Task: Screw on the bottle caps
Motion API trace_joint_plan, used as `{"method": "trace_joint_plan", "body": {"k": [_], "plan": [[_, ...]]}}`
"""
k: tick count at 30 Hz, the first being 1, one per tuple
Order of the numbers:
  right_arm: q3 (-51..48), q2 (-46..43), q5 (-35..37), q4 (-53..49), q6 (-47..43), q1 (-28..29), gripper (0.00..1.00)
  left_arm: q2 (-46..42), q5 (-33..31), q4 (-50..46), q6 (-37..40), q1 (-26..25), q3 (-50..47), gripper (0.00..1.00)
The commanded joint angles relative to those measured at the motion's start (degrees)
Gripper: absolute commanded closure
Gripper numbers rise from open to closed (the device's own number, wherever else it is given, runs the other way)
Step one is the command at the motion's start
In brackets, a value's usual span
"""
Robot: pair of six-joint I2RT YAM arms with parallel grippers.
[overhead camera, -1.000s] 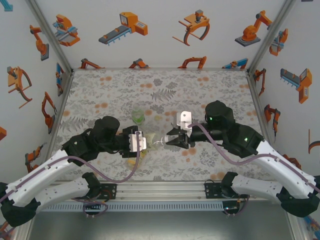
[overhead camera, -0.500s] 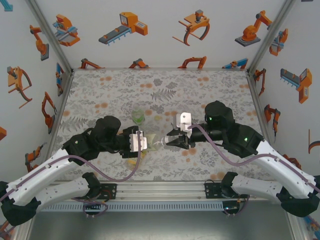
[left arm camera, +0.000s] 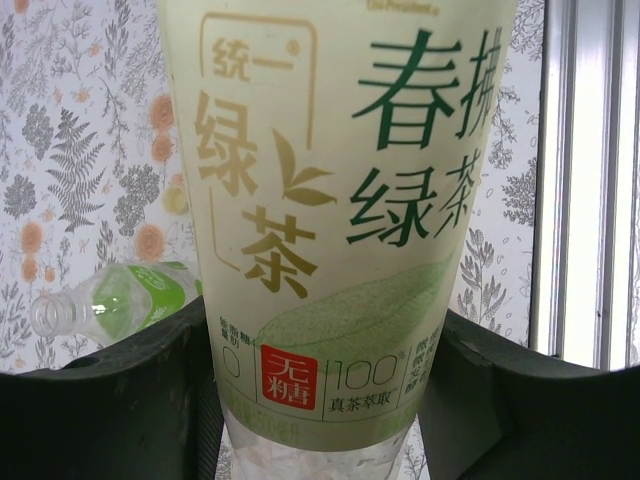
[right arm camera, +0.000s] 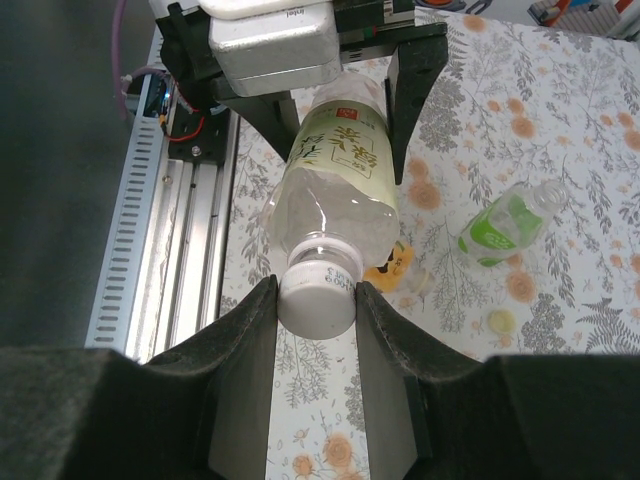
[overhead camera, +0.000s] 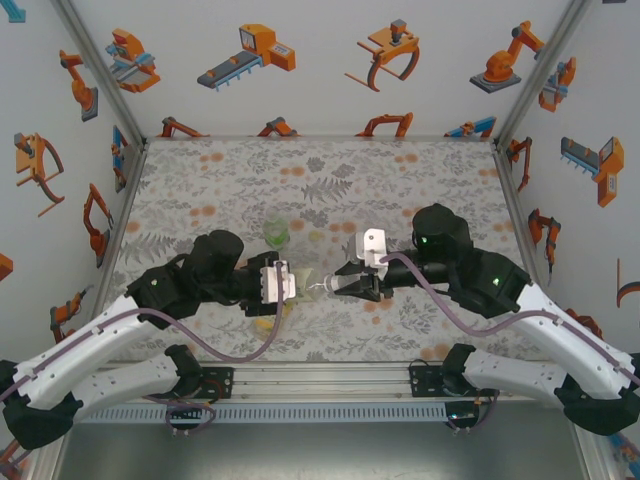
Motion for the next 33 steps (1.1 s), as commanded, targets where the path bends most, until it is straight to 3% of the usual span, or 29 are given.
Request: {"method": "trace_joint_plan", "body": {"k": [1, 12, 19, 28, 33], "plan": [[-0.29, -0.52, -1.15, 0.30, 0.31, 0.93, 1.00, 0.42, 1.04, 1.64, -0.67, 0.18, 2.62, 1.00], [-1.88, -0.48, 3.04, 2.83, 0.62, 1.02, 1.00, 0.29, 4.40, 3.04, -2.27, 0.23, 2.76, 1.00], [-3.90, -2.39, 1.76, 5.31, -1.10, 1.43, 1.00, 0.13, 7.86, 4.23, -3.17, 0.18, 2.14, 1.00], [-2.76, -2.90, -3.37, 2.47, -5.76, 1.98, 1.00, 3.67, 10.23, -0.99, -2.07, 0.18, 5.13, 1.00], [-2.13, -2.45, -1.10, 0.48, -9.16, 3.57, 1.00, 4.08, 11.58, -1.11, -2.80, 0.24, 5.33, 1.00]]}}
